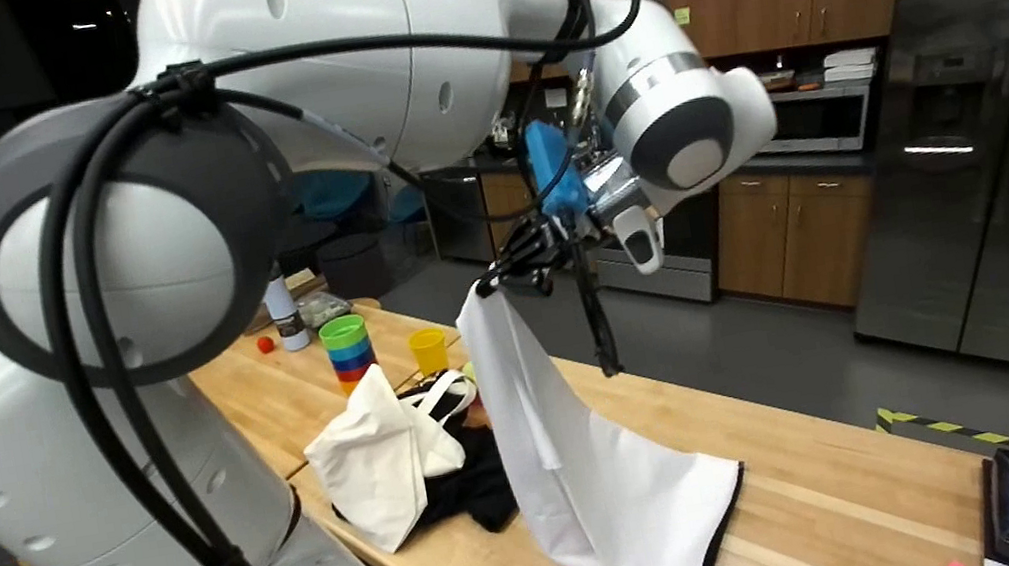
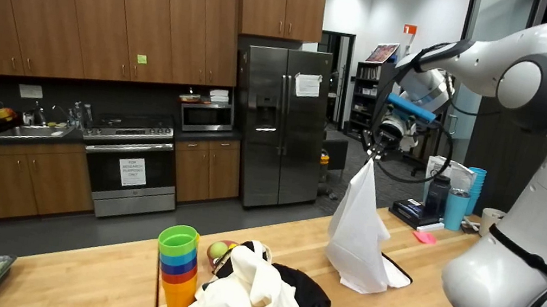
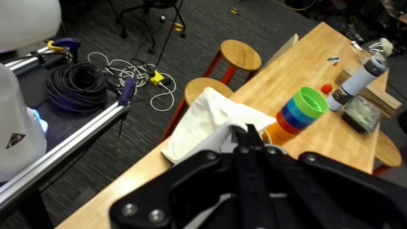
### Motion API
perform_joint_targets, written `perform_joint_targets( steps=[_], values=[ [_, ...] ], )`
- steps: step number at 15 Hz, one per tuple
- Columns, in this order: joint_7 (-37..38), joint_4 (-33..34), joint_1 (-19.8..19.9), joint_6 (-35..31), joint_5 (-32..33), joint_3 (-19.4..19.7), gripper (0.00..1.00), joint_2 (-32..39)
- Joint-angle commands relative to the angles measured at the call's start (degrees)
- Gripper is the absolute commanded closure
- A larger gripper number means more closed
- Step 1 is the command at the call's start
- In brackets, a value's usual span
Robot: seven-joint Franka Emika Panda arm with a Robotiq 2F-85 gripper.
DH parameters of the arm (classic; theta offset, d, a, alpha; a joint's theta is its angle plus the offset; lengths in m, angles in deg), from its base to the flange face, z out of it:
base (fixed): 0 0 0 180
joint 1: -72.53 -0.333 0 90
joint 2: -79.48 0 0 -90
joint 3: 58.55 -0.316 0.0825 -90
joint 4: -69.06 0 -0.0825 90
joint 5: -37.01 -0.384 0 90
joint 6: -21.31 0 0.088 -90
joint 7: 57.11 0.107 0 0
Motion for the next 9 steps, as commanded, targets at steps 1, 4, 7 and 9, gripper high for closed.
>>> perform_joint_targets(
  steps=[1, 4, 7, 9],
  values=[
    [-2.30, -10.16, 0.01, -5.80, 5.66, -2.37, 1.00, -5.07],
    [-5.03, -13.81, 1.55, -16.18, 14.24, -1.84, 1.00, -3.91],
    [-2.93, -15.98, 4.39, -26.13, 21.12, 0.90, 1.00, -0.44],
    [-2.51, -15.72, 6.65, -31.78, 23.43, 3.77, 1.00, 2.20]
  ],
)
